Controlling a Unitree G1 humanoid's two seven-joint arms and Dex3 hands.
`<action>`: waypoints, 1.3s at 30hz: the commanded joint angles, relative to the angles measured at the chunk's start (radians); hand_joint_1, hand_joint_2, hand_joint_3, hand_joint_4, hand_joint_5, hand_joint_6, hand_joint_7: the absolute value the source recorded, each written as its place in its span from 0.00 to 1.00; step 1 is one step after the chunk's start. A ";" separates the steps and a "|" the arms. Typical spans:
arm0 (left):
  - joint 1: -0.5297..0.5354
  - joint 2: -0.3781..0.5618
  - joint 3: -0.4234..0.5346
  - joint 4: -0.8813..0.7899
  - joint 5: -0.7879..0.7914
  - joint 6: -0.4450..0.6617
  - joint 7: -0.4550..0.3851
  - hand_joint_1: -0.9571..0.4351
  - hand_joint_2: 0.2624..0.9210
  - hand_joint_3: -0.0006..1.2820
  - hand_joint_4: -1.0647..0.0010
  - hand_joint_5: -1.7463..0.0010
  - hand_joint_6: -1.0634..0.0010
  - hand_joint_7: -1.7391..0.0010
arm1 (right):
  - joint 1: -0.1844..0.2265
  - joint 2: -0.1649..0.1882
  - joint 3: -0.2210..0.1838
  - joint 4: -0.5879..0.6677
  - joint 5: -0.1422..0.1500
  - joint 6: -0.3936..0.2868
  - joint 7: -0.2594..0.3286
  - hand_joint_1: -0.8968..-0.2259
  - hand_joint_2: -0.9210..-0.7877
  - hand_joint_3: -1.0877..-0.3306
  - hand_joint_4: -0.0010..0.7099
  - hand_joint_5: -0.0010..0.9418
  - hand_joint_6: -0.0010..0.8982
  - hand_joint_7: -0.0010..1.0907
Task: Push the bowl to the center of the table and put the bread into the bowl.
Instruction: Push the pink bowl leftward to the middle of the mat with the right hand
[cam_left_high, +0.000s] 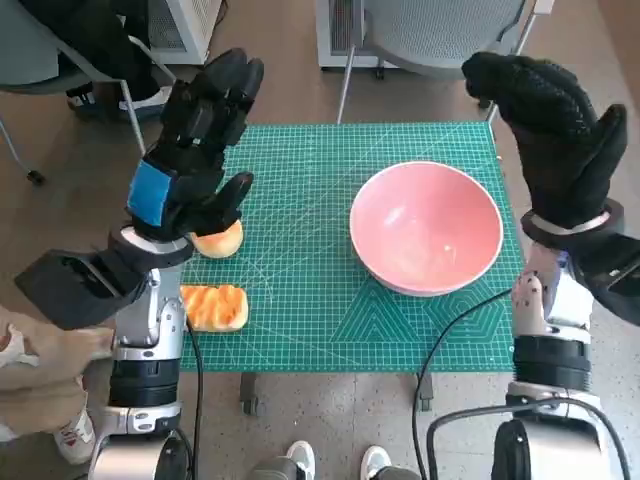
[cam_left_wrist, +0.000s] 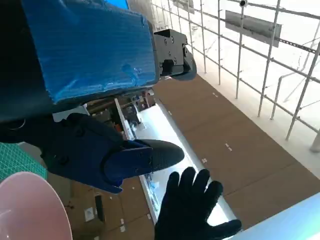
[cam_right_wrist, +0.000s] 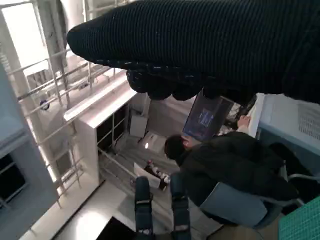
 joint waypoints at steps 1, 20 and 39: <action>-0.010 0.008 0.000 -0.004 0.000 -0.009 -0.004 0.27 1.00 0.39 0.91 0.99 1.00 0.71 | -0.027 -0.024 -0.031 0.126 0.005 -0.029 0.014 0.32 0.00 0.45 0.42 0.00 0.38 0.00; 0.010 0.014 0.002 -0.045 -0.002 0.016 0.008 0.27 1.00 0.40 0.91 0.99 1.00 0.71 | -0.126 -0.065 -0.100 0.470 -0.035 -0.039 -0.072 0.35 0.00 0.40 0.40 0.00 0.37 0.00; 0.043 0.016 0.004 -0.111 -0.007 0.054 0.021 0.27 1.00 0.40 0.91 0.99 1.00 0.72 | -0.128 -0.068 -0.106 0.554 -0.074 0.043 -0.162 0.38 0.00 0.37 0.41 0.00 0.40 0.02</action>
